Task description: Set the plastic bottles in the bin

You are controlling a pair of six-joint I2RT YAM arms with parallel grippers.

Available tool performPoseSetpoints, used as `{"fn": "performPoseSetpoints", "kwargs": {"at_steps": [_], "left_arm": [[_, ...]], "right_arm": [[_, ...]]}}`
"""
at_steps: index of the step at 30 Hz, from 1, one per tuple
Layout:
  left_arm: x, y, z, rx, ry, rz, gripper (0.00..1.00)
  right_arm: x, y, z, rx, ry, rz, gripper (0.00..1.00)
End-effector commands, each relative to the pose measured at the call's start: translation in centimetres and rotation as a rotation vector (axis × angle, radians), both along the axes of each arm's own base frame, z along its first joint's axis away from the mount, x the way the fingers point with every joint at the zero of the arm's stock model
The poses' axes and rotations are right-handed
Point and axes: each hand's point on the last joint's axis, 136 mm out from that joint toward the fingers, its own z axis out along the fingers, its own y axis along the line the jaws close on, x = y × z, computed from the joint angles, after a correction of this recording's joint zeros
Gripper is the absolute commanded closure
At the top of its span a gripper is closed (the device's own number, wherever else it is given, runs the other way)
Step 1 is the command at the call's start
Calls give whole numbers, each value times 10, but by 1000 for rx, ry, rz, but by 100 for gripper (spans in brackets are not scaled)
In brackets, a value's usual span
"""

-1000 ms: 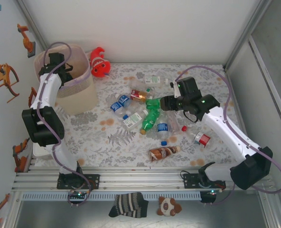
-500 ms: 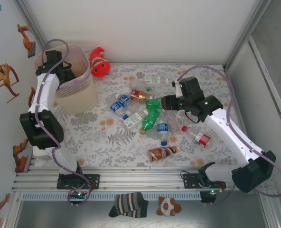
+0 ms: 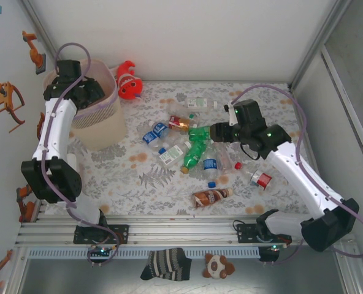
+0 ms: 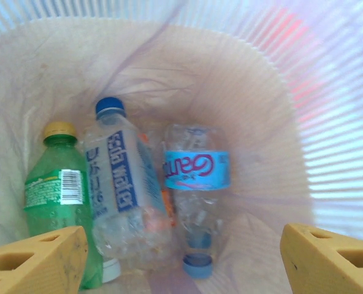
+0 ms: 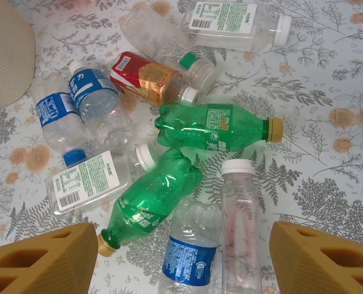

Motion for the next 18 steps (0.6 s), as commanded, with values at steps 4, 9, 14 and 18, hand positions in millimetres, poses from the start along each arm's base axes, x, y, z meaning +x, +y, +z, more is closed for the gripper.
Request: {"fn": "performPoseSetpoints", "kwargs": {"at_steps": [4,9,14,18], "left_arm": [[-10,-24,35,0,-82,-97,19],[-20,-41,56,-10,-135,-172,19],[-34,-54,73,-25,-183,-235,19],[-48,-69,84,-59,-229,-299,19]], "right_arm": [[-4,-11,0,-7,-8,-43,27],[-6,-16,-12,-31,13,-57,27],[-12,-23,-31,-63,53,-75,27],[-22,-30,-46,-80,99,-94,27]]}}
